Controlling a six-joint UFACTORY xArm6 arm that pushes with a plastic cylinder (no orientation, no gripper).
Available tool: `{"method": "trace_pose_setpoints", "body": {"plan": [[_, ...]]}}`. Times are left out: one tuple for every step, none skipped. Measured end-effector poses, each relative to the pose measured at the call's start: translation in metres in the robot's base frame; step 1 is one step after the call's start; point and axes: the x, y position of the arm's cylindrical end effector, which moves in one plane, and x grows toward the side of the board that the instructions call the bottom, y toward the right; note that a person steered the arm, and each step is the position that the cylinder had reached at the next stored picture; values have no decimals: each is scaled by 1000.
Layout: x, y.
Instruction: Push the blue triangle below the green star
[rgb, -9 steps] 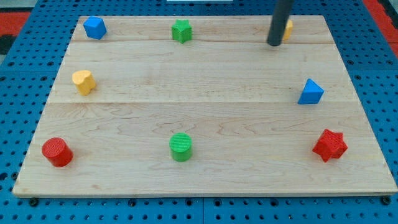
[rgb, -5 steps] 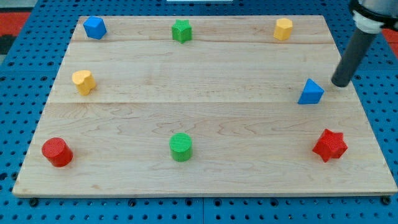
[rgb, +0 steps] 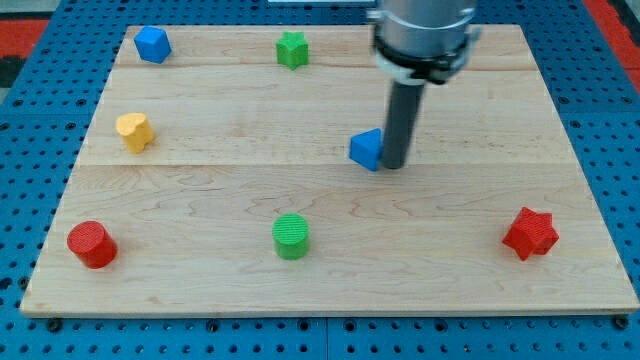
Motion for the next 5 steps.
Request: {"method": "trace_pose_setpoints", "body": {"plan": [[-35,-67],[-15,-93],[-48,-115],[-62,-101],[-92,-97]]}}
